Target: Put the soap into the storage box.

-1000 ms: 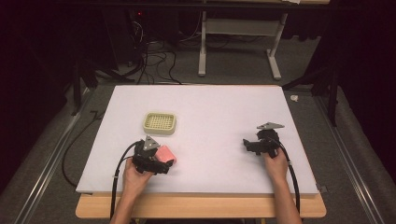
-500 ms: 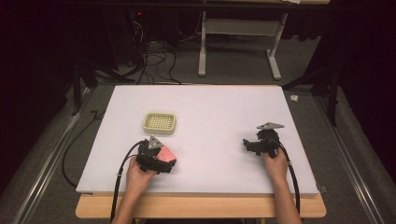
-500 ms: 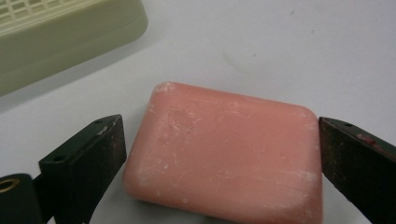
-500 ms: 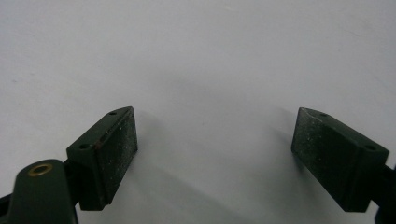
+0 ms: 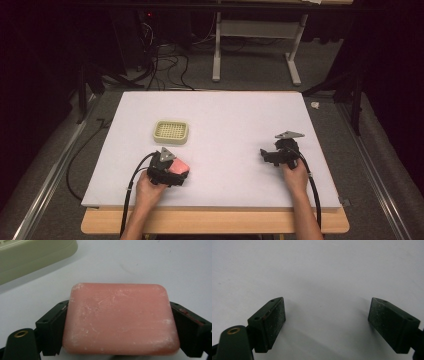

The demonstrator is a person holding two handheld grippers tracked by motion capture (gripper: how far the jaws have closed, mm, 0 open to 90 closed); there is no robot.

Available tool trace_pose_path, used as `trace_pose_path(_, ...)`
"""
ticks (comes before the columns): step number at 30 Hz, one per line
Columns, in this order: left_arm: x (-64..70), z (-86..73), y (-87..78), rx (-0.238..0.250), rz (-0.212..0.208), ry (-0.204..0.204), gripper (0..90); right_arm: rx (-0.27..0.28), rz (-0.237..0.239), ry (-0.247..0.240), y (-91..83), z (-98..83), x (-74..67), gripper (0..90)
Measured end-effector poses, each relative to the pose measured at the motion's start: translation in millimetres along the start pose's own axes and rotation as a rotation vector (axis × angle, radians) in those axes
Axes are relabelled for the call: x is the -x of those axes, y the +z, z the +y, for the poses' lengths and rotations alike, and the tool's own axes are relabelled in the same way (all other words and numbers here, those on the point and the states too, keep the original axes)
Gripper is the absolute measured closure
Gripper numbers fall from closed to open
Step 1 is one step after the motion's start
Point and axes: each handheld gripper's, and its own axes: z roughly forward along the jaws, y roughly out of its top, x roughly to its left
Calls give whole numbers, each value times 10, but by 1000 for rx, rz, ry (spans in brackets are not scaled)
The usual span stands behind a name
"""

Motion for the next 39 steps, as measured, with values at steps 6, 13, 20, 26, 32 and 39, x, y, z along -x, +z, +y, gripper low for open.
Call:
trace_pose_path(6,19,-19,3,19,15,-14,138,0,1,1,0,0,1,151)
trace_pose_path(13,55,-7,-9,12,50,-16,139,0,1,0,0,0,1,152)
trace_pose_path(20,7,12,-131,58,61,-60,140,0,1,0,-1,0,0,154)
trace_pose_path(26,-53,5,-243,87,59,-96,139,1,2,-1,0,0,0,153)
trace_pose_path(32,-128,-2,-399,126,56,-137,139,-1,2,-1,-2,1,1,153)
trace_pose_path(39,-189,31,-589,151,73,-155,139,-1,2,-1,-2,1,0,153)
